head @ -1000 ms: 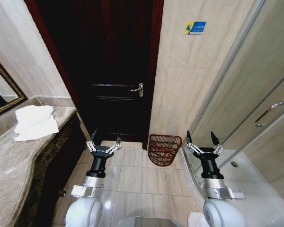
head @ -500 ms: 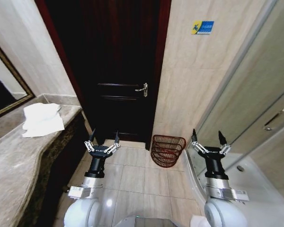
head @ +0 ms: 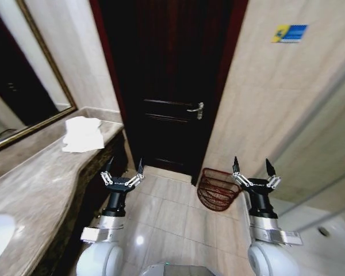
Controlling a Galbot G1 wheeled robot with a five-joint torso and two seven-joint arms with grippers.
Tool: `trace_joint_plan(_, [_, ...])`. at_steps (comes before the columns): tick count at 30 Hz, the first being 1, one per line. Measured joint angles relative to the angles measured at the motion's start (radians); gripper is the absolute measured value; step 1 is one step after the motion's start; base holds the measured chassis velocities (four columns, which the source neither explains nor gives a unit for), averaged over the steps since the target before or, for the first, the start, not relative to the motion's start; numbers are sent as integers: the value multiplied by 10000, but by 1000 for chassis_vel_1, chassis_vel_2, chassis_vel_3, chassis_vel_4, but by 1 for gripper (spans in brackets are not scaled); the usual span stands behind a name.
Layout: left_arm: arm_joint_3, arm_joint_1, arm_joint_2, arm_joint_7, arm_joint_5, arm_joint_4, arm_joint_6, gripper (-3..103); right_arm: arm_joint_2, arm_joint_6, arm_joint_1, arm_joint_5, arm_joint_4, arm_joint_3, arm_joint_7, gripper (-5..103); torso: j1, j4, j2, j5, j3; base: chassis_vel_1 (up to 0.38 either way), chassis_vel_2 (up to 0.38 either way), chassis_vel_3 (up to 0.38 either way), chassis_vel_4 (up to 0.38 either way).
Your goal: Discard the used towel into the hamper.
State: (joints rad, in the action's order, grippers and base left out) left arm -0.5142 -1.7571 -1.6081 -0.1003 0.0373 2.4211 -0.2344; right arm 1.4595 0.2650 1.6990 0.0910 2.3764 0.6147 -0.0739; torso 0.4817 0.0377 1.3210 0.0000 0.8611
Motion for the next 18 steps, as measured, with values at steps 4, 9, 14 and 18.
trace_joint_plan(4, [11, -18, 0, 92, 11, 27, 81, 100, -70, -60, -25, 92, 28, -27, 36, 100, 0, 0, 0, 0, 0, 126, 121, 119, 133])
trace_joint_plan(9, [-87, 21, 0, 279, 88, 91, 271, 100, -125, -86, -53, 205, 28, -19, 105, 100, 0, -1, 0, 0, 0, 116, 126, 123, 126])
trace_joint_plan(14, [-122, 76, 0, 595, 102, 111, 480, 100, -123, -55, -85, 282, 9, -19, 186, 100, 0, -1, 0, 0, 0, 134, 127, 120, 124])
trace_joint_plan(18, [-71, 123, 0, 1394, 303, 212, 1064, 100, -168, -80, -158, 375, -17, 50, 243, 100, -1, 2, 0, 0, 0, 116, 115, 102, 98])
